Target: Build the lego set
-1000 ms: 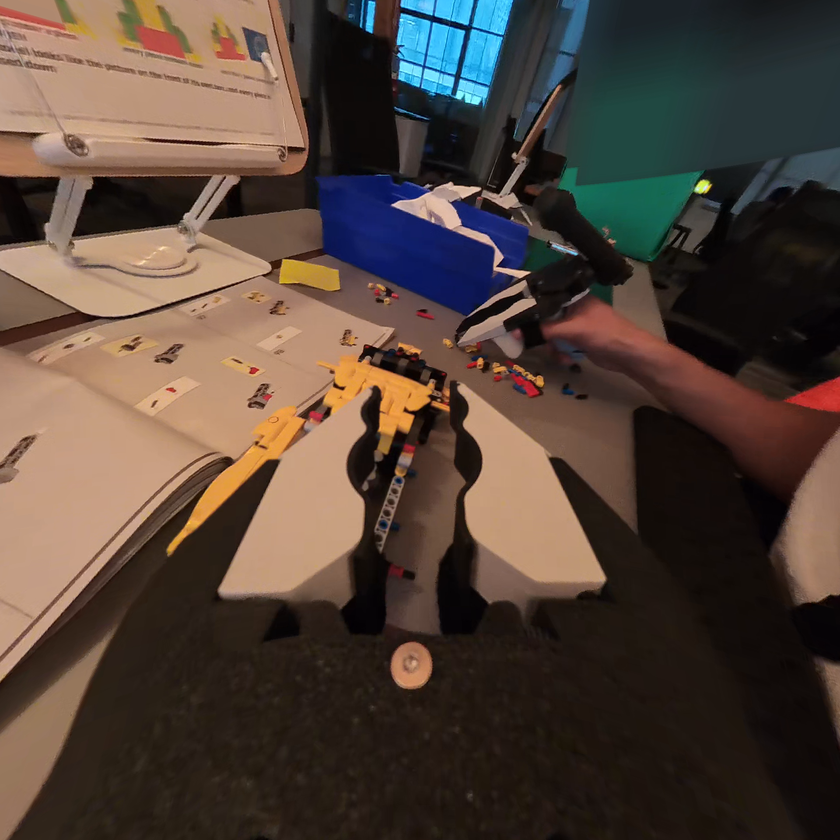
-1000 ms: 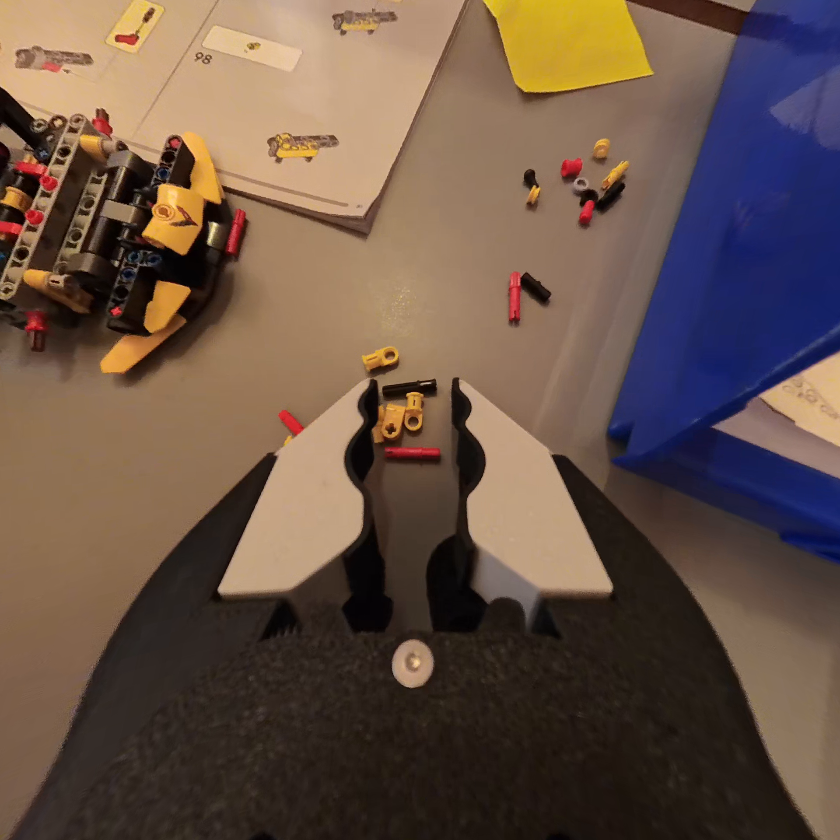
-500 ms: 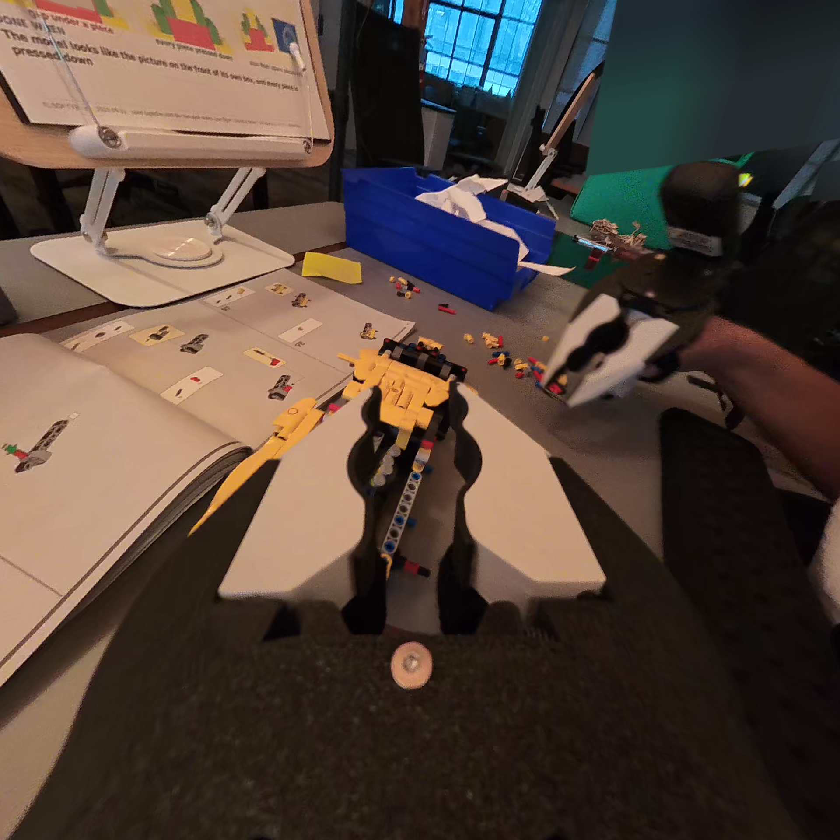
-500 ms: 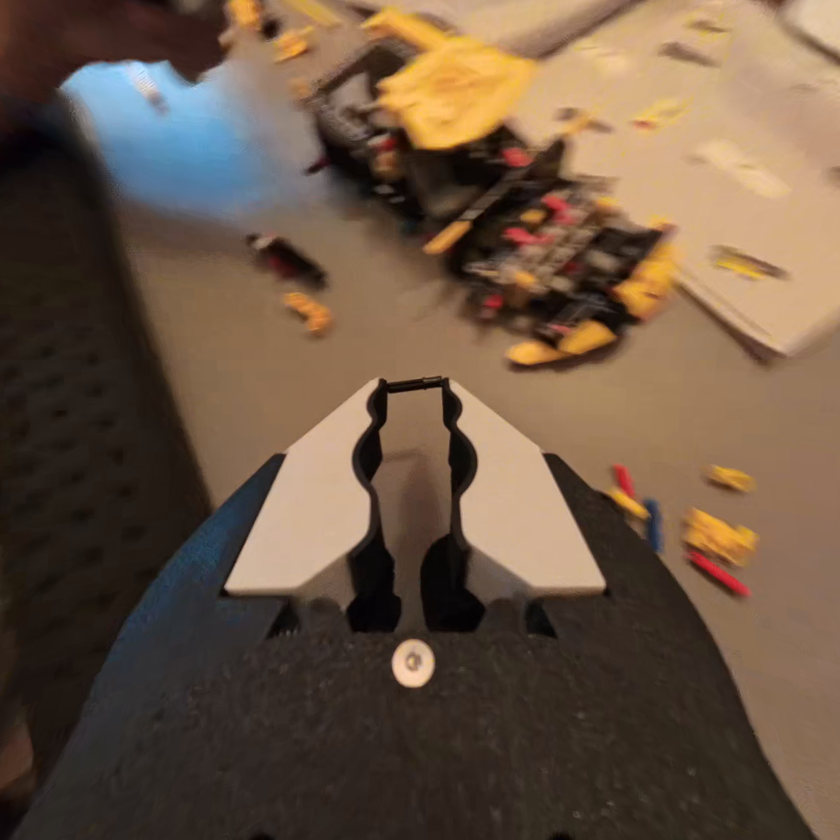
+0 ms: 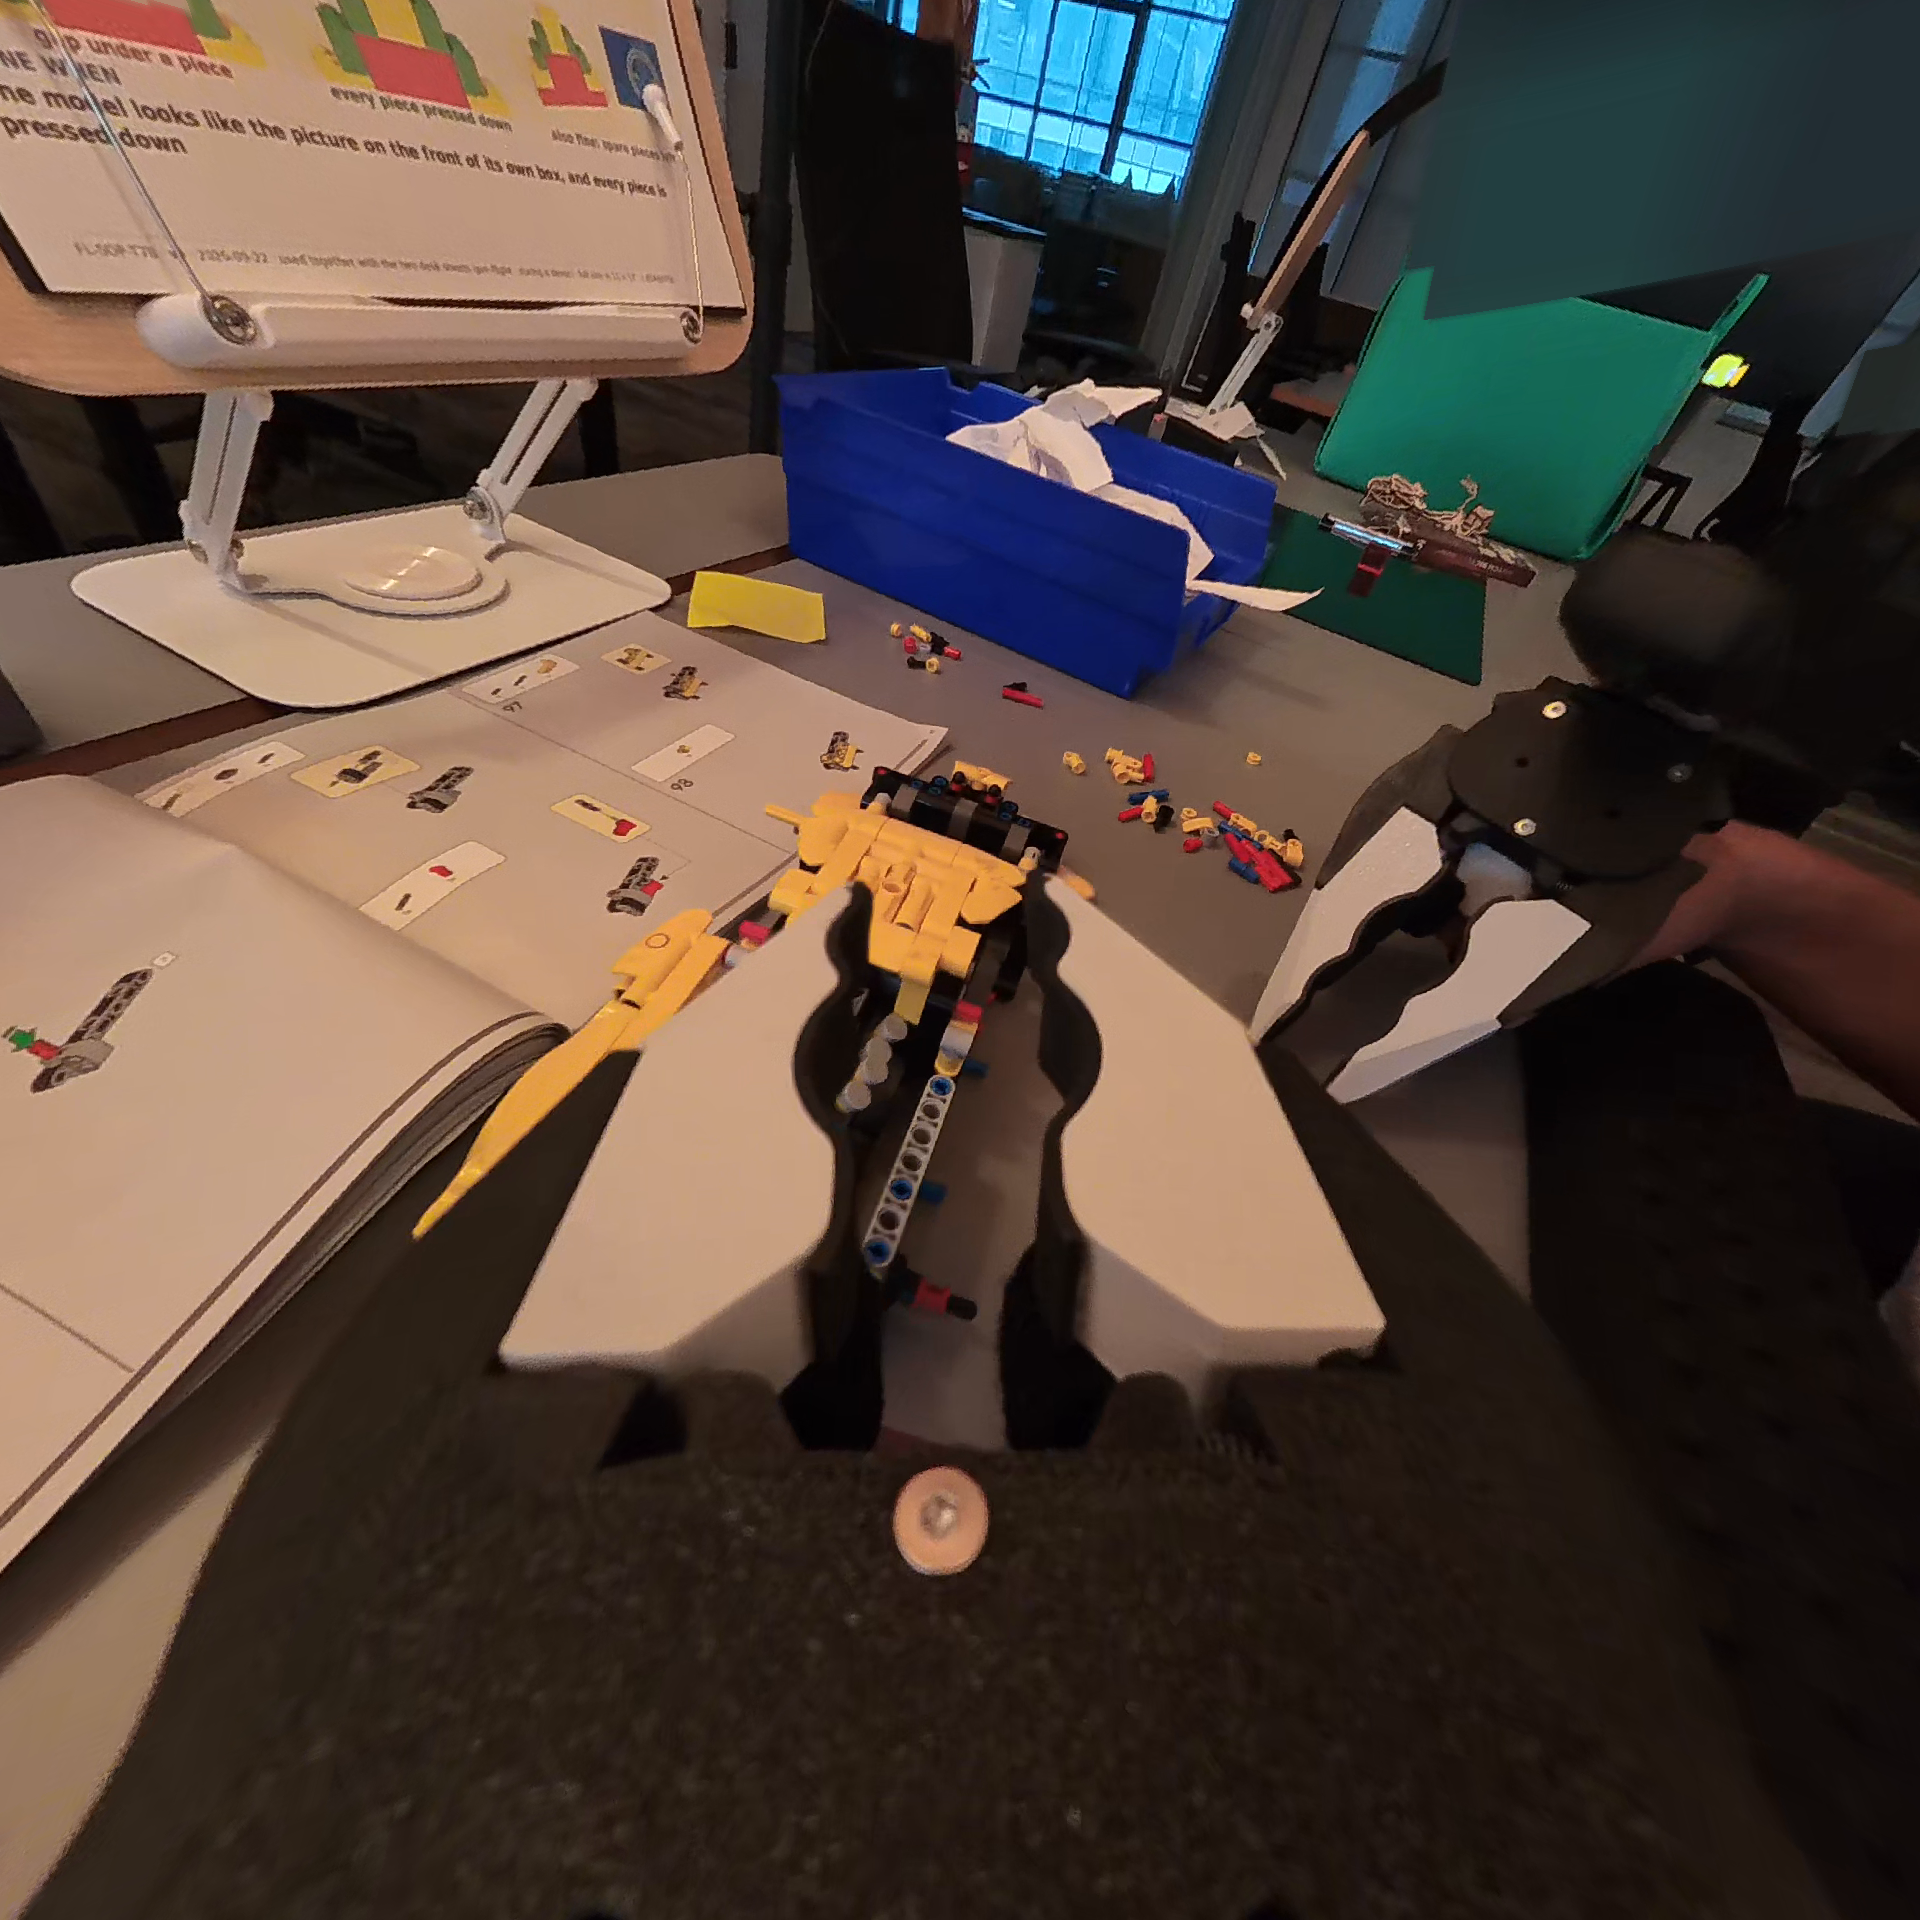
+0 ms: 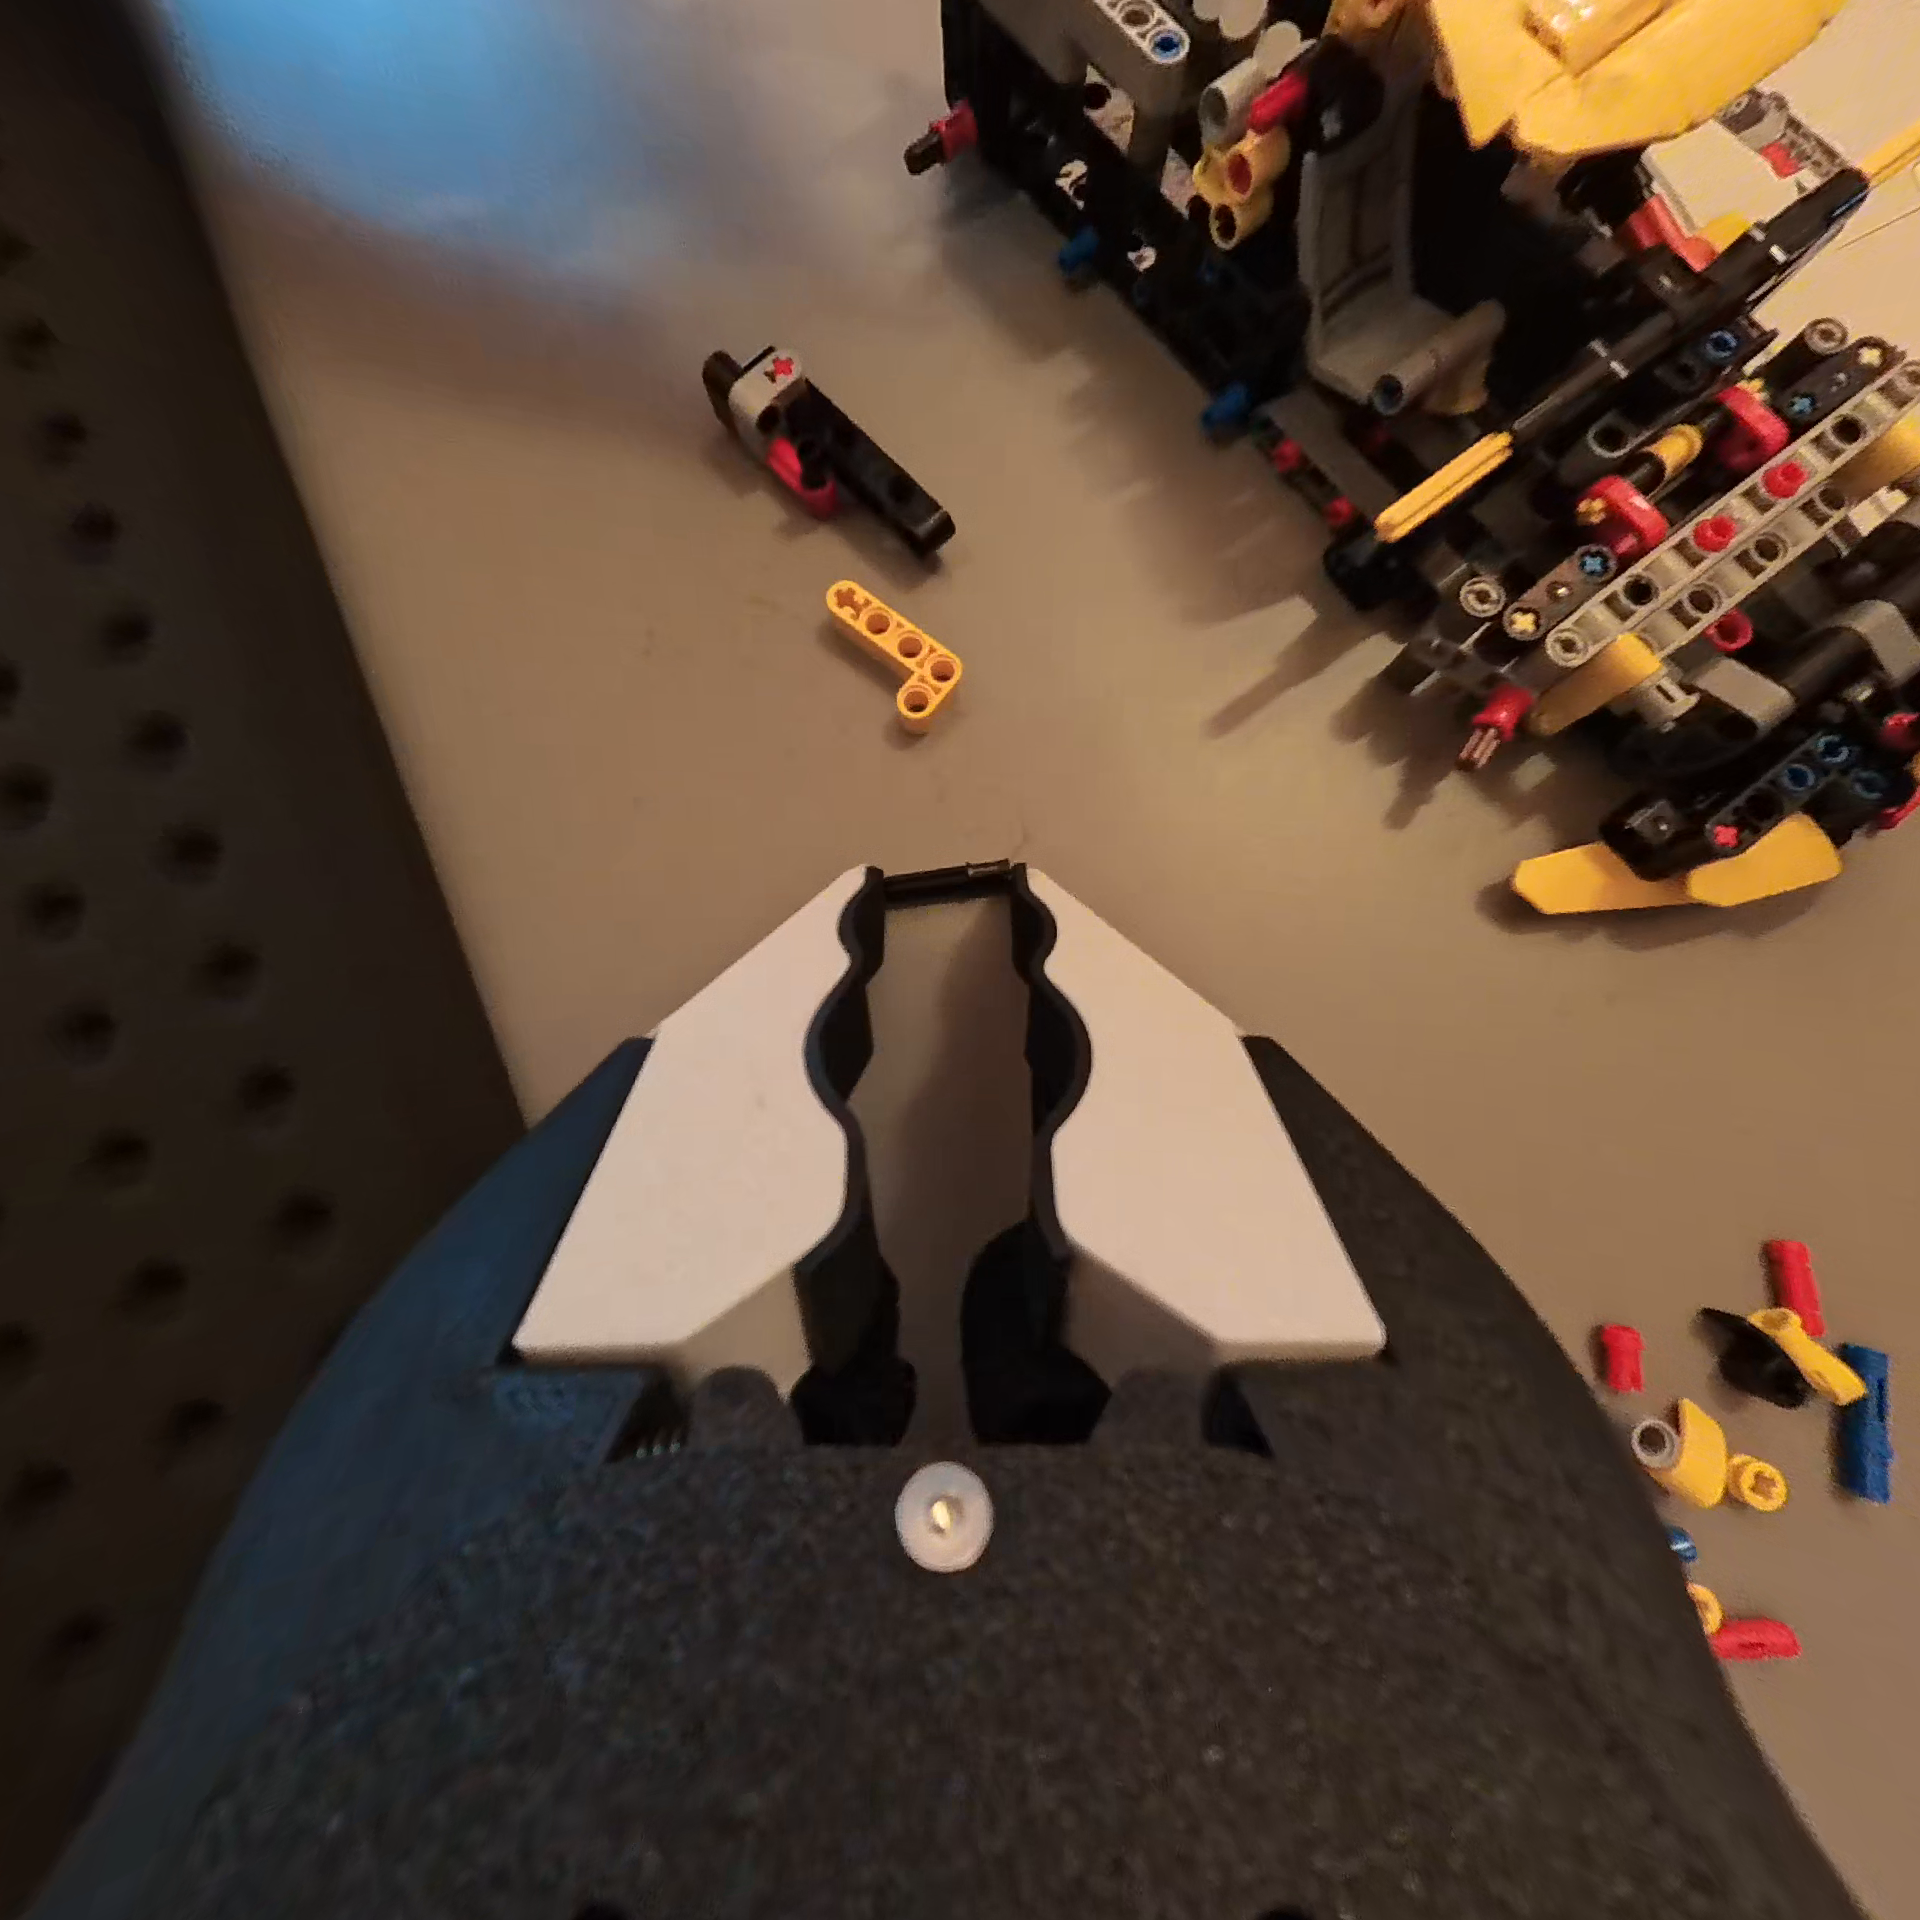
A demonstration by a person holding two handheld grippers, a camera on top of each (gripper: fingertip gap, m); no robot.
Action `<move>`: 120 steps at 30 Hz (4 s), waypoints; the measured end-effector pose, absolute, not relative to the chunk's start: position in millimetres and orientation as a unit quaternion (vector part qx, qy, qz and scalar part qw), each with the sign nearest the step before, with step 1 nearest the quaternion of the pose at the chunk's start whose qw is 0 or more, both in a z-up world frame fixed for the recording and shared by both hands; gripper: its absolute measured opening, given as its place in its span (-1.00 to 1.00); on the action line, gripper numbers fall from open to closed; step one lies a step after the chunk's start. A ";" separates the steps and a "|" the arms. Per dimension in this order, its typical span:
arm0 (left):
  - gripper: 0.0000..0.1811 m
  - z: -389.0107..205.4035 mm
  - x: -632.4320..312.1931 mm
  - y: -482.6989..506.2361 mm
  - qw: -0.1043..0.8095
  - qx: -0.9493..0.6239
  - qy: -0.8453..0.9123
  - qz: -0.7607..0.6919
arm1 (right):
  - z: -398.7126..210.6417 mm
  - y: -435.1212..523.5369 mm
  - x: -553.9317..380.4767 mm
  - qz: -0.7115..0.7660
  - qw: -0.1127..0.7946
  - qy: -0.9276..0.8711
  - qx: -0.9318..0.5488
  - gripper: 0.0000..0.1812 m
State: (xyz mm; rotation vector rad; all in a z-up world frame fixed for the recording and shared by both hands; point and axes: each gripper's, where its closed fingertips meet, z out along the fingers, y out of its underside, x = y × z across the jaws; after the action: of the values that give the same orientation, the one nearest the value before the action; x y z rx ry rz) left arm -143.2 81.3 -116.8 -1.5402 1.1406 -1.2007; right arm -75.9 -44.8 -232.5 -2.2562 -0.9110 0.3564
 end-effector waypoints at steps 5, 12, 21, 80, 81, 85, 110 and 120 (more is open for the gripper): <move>-0.68 -121.7 -142.6 82.1 0.423 -0.622 0.461 -0.470 | -227.8 -46.5 -74.0 0.154 0.354 -0.335 -0.860 -0.69; -0.68 -123.0 -143.2 84.5 0.424 -0.627 0.458 -0.467 | -196.8 -74.7 24.3 0.122 0.398 -0.211 -0.884 -0.68; -0.68 -132.3 -140.0 83.6 0.418 -0.633 0.471 -0.451 | -222.7 -127.1 92.2 0.066 0.341 -0.148 -0.926 -0.73; -0.68 -143.6 -135.3 74.5 0.411 -0.634 0.499 -0.425 | -217.9 -28.0 -92.8 0.150 0.376 -0.334 -0.851 -0.77; -0.68 -143.6 -135.4 74.1 0.411 -0.634 0.499 -0.424 | -221.0 -25.6 -96.0 0.145 0.370 -0.339 -0.853 -0.76; -0.68 -140.0 -135.4 72.7 0.415 -0.631 0.496 -0.429 | -221.8 -20.5 -100.2 0.134 0.378 -0.328 -0.855 -0.75; -0.67 -142.8 -118.6 14.8 0.344 -0.578 0.559 -0.485 | -141.9 20.1 -91.8 0.085 0.593 -0.192 -0.777 -0.93; -0.90 -116.0 -117.4 2.8 0.233 -0.575 0.455 -0.638 | -122.3 12.8 -102.9 -0.041 0.642 -0.260 -0.720 -0.94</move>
State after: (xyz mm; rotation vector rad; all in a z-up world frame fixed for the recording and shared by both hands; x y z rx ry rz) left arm -117.4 2.8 -116.0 -1.5803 1.2505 -1.7534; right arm -102.9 12.8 -122.3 -1.6405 -0.5923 -0.0936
